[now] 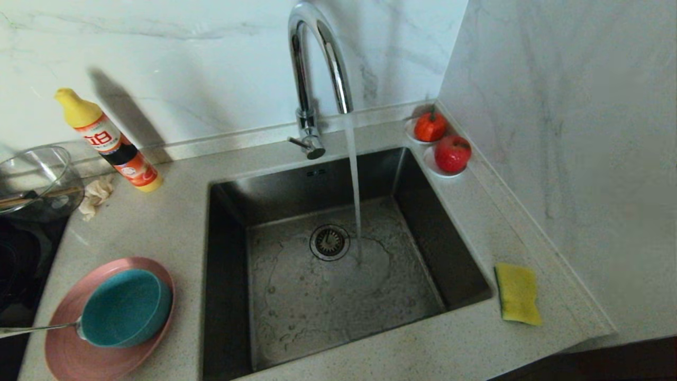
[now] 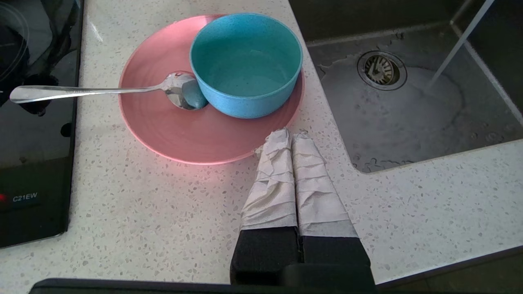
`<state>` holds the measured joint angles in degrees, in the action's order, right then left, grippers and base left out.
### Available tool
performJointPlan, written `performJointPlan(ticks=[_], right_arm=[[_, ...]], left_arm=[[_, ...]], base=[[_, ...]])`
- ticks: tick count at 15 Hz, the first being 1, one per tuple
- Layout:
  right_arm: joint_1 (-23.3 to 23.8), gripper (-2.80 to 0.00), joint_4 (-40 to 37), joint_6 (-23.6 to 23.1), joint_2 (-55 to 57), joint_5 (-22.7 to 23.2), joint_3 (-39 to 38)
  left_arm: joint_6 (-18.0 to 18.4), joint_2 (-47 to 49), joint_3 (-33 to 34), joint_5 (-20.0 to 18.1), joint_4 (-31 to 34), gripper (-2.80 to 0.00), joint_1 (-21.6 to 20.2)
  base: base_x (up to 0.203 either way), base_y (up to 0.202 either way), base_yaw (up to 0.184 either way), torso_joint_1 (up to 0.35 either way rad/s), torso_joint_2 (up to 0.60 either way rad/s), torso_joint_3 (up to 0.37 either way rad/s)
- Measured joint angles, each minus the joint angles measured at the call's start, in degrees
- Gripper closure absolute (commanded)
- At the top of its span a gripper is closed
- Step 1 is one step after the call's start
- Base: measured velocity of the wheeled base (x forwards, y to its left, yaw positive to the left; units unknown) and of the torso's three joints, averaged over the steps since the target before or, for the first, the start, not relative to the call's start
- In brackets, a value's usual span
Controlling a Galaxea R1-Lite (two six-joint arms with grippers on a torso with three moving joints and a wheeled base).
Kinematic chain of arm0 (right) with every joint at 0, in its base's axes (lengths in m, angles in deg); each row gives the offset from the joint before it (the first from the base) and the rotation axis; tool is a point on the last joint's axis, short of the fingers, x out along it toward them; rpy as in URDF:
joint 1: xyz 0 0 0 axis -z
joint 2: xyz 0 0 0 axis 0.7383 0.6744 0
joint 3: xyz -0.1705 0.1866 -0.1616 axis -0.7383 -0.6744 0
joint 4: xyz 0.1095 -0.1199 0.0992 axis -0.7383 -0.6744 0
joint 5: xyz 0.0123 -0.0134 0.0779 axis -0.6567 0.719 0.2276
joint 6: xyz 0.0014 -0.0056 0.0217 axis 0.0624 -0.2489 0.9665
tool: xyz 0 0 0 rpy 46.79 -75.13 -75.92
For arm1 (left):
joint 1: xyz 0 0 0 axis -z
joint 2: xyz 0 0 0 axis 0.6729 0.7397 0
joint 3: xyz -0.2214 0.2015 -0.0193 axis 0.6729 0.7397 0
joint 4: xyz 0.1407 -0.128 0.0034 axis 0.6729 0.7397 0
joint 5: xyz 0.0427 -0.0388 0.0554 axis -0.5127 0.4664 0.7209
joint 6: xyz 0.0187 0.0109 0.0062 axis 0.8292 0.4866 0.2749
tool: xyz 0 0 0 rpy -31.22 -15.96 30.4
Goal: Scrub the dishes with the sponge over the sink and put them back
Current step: Rinse the spoon
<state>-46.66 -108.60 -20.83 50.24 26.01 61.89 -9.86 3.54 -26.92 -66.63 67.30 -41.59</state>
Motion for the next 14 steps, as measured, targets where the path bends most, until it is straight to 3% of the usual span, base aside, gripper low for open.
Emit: performJointPlan(ticks=[7, 14], right_arm=[[-0.4, 0.00, 9.3, -0.1, 26.3, -1.8, 3.1], [-8.2, 0.00, 14.9, 2.4, 39.8, -9.7, 3.9]], left_arm=[[0.0, 0.0, 0.0, 0.0, 0.0, 0.00, 0.0], [0.0, 0.0, 0.0, 0.0, 0.0, 0.00, 0.0]], base=[[0.000, 0.000, 0.000, 0.000, 0.00, 0.000], [0.000, 0.000, 0.000, 0.000, 0.00, 0.000]])
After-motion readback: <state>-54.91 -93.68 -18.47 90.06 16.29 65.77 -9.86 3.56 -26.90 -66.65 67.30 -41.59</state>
